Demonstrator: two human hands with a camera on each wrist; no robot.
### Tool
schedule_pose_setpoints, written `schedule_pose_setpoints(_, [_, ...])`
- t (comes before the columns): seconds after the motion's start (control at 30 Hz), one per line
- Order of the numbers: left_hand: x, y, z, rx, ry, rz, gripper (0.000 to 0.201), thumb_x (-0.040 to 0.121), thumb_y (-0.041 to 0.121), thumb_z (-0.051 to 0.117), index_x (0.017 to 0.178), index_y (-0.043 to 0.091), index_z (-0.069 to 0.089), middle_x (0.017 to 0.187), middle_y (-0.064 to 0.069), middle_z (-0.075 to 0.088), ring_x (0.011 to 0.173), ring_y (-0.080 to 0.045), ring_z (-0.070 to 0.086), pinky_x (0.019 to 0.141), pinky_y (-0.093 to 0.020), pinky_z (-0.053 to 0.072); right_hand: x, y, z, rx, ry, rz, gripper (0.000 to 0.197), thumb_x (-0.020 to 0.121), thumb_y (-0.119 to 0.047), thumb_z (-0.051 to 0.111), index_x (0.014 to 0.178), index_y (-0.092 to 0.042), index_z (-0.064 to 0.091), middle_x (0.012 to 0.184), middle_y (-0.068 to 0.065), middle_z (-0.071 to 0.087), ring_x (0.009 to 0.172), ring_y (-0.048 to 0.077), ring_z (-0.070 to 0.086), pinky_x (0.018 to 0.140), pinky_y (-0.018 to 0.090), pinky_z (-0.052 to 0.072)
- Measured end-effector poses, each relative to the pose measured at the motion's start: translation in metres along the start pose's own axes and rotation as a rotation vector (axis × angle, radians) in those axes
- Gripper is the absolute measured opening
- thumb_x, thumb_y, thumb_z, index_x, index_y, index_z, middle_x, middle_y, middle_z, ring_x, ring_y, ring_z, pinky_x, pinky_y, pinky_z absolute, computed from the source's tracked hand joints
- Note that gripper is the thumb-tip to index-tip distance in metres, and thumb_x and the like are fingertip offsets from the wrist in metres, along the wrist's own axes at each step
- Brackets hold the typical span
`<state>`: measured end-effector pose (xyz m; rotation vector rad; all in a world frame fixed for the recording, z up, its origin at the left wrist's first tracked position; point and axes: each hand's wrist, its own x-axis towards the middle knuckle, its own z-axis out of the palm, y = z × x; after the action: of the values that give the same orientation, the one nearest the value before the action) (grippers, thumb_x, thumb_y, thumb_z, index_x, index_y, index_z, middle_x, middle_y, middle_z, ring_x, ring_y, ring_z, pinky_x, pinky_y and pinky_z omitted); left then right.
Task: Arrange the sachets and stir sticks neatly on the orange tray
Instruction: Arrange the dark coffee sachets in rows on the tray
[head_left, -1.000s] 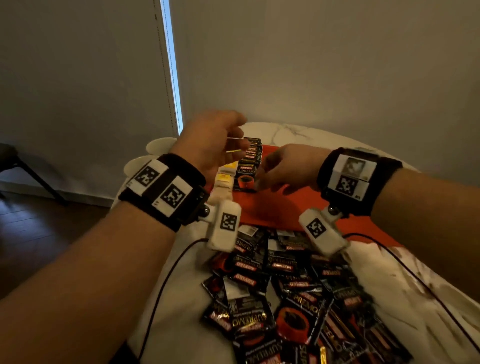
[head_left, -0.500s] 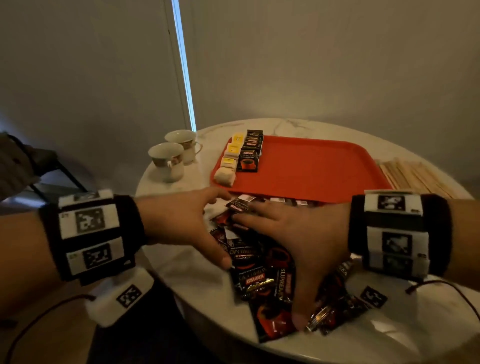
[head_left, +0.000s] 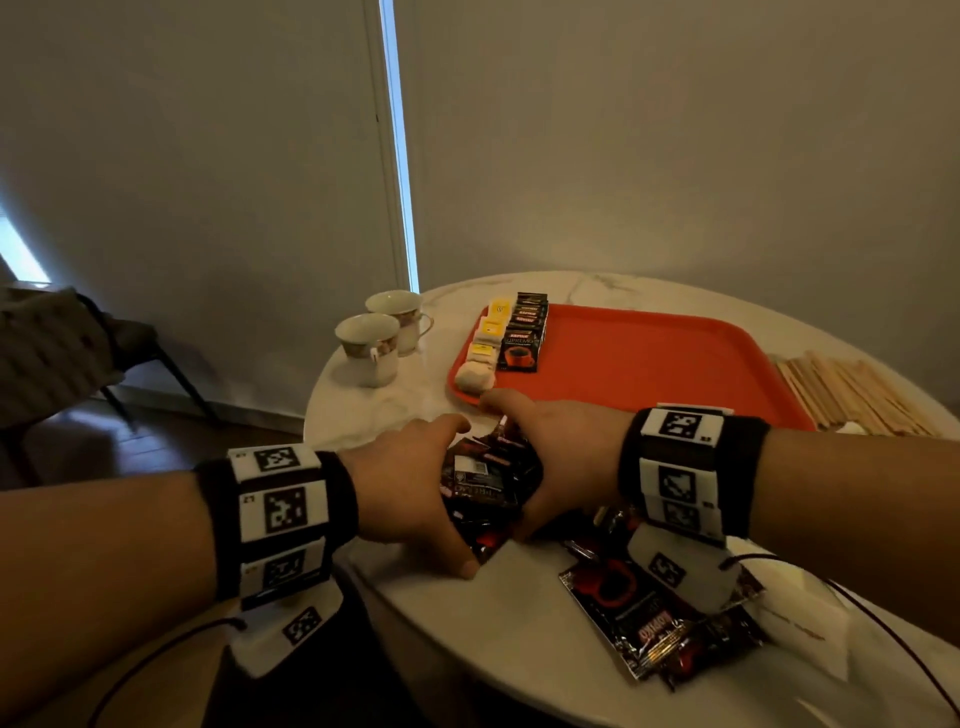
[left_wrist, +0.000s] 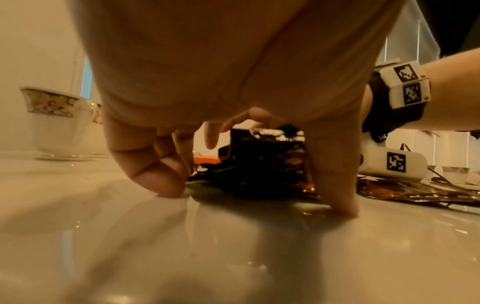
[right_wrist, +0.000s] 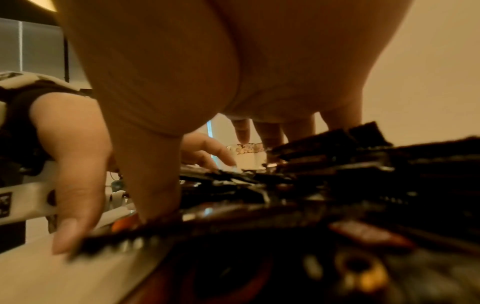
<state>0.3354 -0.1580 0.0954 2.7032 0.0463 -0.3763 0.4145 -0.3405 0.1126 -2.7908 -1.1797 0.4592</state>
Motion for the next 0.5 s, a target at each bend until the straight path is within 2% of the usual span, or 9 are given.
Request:
schedule_pose_setpoints(0.07, [0.003, -0.002, -0.003, 0.011, 0.021, -0.036, 0.132, 0.051, 0.05, 0.101, 0.158, 0.029, 0.026, 0.141, 0.006, 0.053, 0.12, -0.015, 0.058, 0.104, -0.036, 0.054, 0.007, -0.002, -0.006, -0.062, 0.013, -0.013, 0.105, 0.068, -0.052, 0.088, 0.154, -0.03, 0.032, 0.133, -0.006, 0.059, 0.118, 0.017, 0.059, 0.099, 0.034, 0.052])
schedule_pose_setpoints(0.13, [0.007, -0.005, -0.005, 0.009, 0.063, -0.063, 0.116, 0.052, 0.05, 0.1, 0.147, 0.03, 0.036, 0.129, 0.007, 0.059, 0.109, -0.013, 0.062, 0.097, -0.036, 0.057, 0.013, -0.005, -0.01, -0.105, 0.016, -0.021, 0.084, 0.069, -0.056, 0.086, 0.139, -0.028, 0.051, 0.123, -0.007, 0.062, 0.11, 0.015, 0.06, 0.096, 0.035, 0.054])
schedule_pose_setpoints(0.2, [0.01, -0.007, -0.009, 0.007, 0.113, -0.098, 0.1, 0.051, 0.051, 0.099, 0.13, 0.031, 0.042, 0.12, 0.007, 0.06, 0.101, -0.011, 0.061, 0.09, -0.038, 0.058, 0.017, -0.005, -0.011, -0.082, 0.018, -0.009, 0.08, 0.065, -0.061, 0.087, 0.131, -0.029, 0.055, 0.118, -0.008, 0.061, 0.105, 0.013, 0.059, 0.093, 0.034, 0.054])
schedule_pose_setpoints(0.27, [0.01, -0.01, -0.014, 0.025, 0.113, -0.136, 0.097, 0.048, 0.057, 0.099, 0.121, 0.032, 0.041, 0.118, 0.008, 0.058, 0.1, -0.012, 0.059, 0.088, -0.038, 0.058, 0.019, -0.004, -0.013, -0.07, -0.004, 0.019, 0.085, 0.06, -0.065, 0.088, 0.129, -0.029, 0.054, 0.12, -0.008, 0.058, 0.104, 0.012, 0.057, 0.092, 0.034, 0.054])
schedule_pose_setpoints(0.33, [0.012, -0.015, -0.017, 0.027, 0.048, -0.165, 0.109, 0.043, 0.06, 0.099, 0.13, 0.034, 0.038, 0.125, 0.008, 0.057, 0.106, -0.014, 0.06, 0.093, -0.039, 0.057, 0.02, -0.002, -0.015, -0.097, -0.074, 0.042, 0.094, 0.056, -0.069, 0.087, 0.133, -0.028, 0.05, 0.125, -0.007, 0.053, 0.109, 0.014, 0.054, 0.095, 0.036, 0.054])
schedule_pose_setpoints(0.4, [0.013, -0.018, -0.017, -0.003, -0.033, -0.157, 0.13, 0.04, 0.059, 0.1, 0.147, 0.035, 0.03, 0.139, 0.006, 0.054, 0.117, -0.017, 0.06, 0.101, -0.039, 0.056, 0.021, -0.004, -0.016, -0.095, -0.145, 0.048, 0.102, 0.055, -0.068, 0.088, 0.139, -0.029, 0.044, 0.129, -0.007, 0.052, 0.113, 0.016, 0.054, 0.097, 0.038, 0.054])
schedule_pose_setpoints(0.5, [0.016, -0.014, -0.014, 0.015, -0.026, -0.119, 0.137, 0.046, 0.052, 0.101, 0.157, 0.034, 0.022, 0.148, 0.003, 0.049, 0.126, -0.019, 0.057, 0.105, -0.039, 0.054, 0.029, -0.01, -0.013, -0.125, -0.134, 0.008, 0.094, 0.059, -0.063, 0.09, 0.135, -0.028, 0.047, 0.122, -0.007, 0.056, 0.105, 0.014, 0.056, 0.091, 0.035, 0.056])
